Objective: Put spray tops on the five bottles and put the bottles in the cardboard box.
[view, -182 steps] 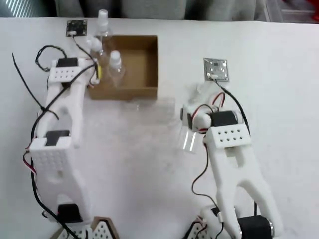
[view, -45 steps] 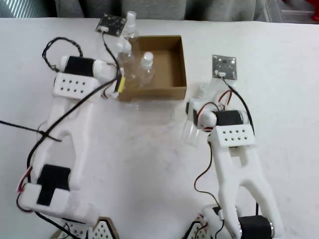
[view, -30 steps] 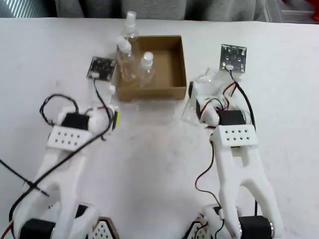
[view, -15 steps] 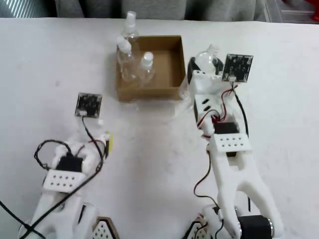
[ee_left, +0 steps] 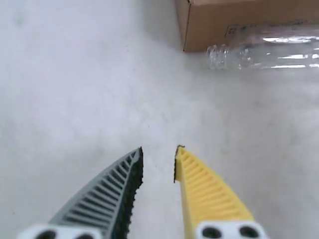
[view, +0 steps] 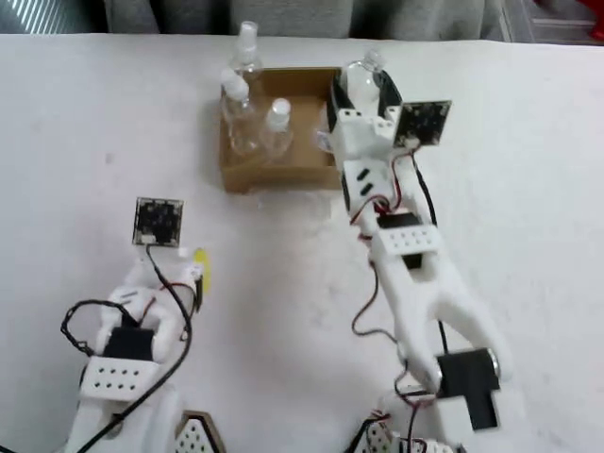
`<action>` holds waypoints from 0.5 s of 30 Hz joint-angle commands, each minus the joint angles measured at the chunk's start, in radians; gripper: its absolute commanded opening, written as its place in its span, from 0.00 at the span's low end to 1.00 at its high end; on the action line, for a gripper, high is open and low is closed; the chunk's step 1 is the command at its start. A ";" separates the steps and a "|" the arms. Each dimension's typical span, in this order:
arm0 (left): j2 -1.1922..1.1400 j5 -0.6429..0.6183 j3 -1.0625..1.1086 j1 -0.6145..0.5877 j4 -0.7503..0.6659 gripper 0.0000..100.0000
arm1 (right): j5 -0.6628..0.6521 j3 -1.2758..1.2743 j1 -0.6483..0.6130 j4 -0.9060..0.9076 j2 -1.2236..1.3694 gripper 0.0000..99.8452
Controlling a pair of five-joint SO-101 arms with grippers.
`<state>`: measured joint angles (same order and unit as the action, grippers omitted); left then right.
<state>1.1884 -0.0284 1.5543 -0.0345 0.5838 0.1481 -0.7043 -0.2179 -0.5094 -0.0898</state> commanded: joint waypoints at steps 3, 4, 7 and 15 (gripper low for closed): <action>0.039 -0.005 -0.002 -0.002 -0.023 0.12 | -0.014 0.252 -0.010 -0.090 0.209 0.02; 0.041 -0.005 0.002 -0.001 -0.025 0.12 | -0.014 0.287 -0.012 -0.094 0.246 0.02; 0.041 -0.005 0.003 -0.001 -0.025 0.12 | -0.014 0.388 -0.012 -0.096 0.351 0.02; 0.044 -0.005 0.006 -0.001 -0.025 0.12 | -0.014 0.649 -0.005 -0.096 0.596 0.02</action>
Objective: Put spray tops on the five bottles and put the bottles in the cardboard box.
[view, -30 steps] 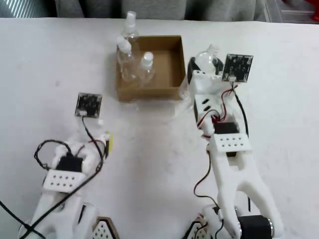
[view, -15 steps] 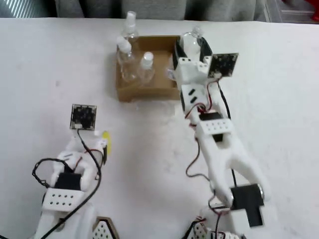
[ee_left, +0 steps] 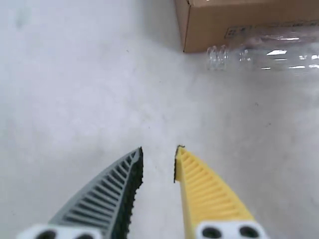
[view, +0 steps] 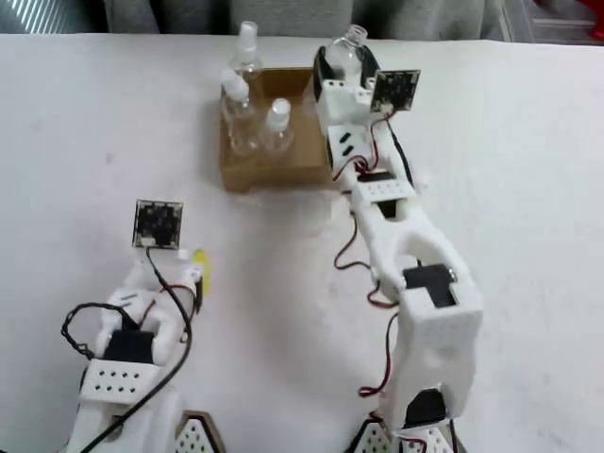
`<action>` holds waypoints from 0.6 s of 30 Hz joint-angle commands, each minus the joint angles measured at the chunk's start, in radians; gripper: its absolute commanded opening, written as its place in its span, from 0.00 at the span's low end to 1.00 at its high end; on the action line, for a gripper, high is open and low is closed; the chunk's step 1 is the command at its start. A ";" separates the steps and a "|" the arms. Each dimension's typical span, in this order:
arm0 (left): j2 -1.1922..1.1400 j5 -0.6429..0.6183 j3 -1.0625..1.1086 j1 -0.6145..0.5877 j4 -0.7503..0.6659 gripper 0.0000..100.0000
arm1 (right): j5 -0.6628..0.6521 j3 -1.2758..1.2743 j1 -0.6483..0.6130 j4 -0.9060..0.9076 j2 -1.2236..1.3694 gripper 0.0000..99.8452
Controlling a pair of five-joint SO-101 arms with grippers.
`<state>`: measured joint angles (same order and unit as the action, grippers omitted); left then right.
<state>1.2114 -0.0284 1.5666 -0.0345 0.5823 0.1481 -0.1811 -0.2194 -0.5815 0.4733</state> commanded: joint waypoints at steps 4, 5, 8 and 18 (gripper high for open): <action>0.021 -0.005 -0.006 -0.001 -0.025 0.12 | -0.057 0.244 -0.004 -0.021 0.143 0.02; 0.021 -0.005 -0.006 -0.001 -0.025 0.12 | -0.097 0.267 -0.005 -0.022 0.171 0.02; 0.021 -0.005 -0.006 -0.001 -0.025 0.12 | -0.201 0.330 -0.013 -0.024 0.245 0.02; 0.021 -0.005 -0.006 -0.001 -0.025 0.12 | -0.233 0.601 -0.005 -0.021 0.460 0.02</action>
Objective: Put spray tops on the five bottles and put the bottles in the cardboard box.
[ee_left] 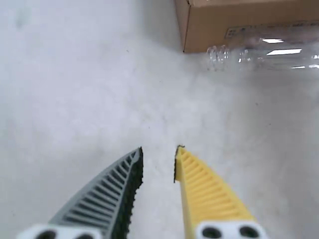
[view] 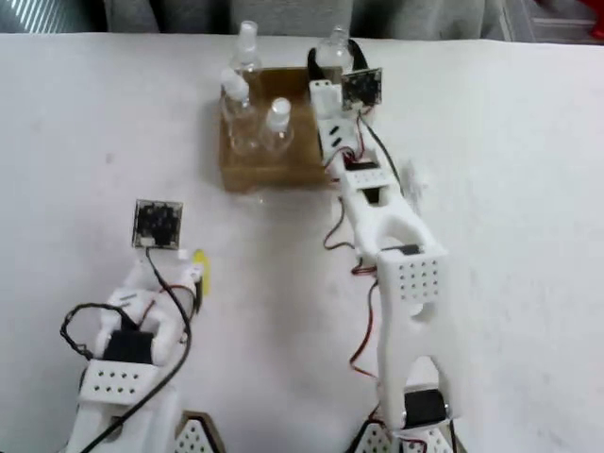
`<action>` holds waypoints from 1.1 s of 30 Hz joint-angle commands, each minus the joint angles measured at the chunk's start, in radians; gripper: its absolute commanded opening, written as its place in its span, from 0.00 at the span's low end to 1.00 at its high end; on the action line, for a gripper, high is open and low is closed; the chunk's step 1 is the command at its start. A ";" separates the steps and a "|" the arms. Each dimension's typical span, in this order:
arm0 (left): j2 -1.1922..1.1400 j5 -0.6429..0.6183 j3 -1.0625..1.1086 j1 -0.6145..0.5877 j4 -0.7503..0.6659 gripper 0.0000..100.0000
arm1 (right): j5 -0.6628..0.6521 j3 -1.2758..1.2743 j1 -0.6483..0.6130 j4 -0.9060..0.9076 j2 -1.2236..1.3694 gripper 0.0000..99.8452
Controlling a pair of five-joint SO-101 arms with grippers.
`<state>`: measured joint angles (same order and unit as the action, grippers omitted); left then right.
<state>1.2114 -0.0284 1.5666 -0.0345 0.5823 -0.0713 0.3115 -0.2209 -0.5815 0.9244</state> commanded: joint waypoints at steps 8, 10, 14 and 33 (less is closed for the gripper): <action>0.021 -0.005 -0.006 -0.001 -0.025 0.12 | -0.015 0.236 -0.002 -0.019 0.131 0.02; 0.021 -0.005 -0.006 -0.001 -0.025 0.12 | -0.023 0.262 -0.001 -0.019 0.154 0.02; 0.021 -0.005 -0.006 -0.002 -0.025 0.12 | -0.126 0.298 -0.002 -0.025 0.202 0.02; 0.019 -0.005 0.051 -0.001 -0.183 0.12 | 0.084 -0.305 0.102 -0.002 -0.366 0.02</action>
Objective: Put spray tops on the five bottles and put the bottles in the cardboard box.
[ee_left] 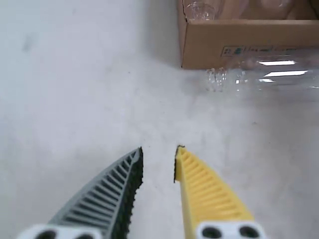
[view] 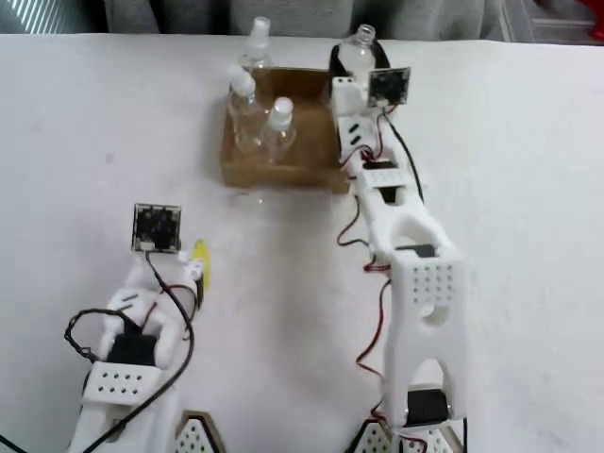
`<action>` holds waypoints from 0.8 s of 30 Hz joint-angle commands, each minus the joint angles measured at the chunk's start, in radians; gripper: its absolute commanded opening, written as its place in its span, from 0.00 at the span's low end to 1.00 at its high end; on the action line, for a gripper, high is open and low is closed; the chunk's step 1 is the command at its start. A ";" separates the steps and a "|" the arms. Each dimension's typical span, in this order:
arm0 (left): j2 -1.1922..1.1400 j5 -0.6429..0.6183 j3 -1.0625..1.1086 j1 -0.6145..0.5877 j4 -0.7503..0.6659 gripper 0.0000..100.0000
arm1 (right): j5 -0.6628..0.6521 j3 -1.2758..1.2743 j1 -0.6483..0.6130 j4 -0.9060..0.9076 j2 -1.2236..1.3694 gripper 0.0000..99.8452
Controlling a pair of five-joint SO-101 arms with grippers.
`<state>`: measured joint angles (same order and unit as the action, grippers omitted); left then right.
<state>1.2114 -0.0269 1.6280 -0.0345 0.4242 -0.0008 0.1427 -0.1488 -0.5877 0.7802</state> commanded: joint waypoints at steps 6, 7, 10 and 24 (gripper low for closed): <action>0.019 -0.006 -0.011 -0.001 -0.025 0.12 | 0.017 -0.448 0.028 0.004 -0.539 0.02; 0.019 -0.006 -0.011 -0.001 -0.025 0.12 | 0.017 -0.488 0.028 0.007 -0.584 0.02; 0.019 -0.006 -0.011 -0.001 -0.023 0.12 | 0.009 -0.623 0.038 0.008 -0.711 0.02; 0.019 -0.006 -0.011 -0.002 -0.021 0.12 | 0.009 -1.160 0.076 0.375 -1.377 0.02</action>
<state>1.2114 -0.0269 1.6280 -0.0345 0.4227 0.0069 -1.0188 -0.1043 -0.4020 -0.4534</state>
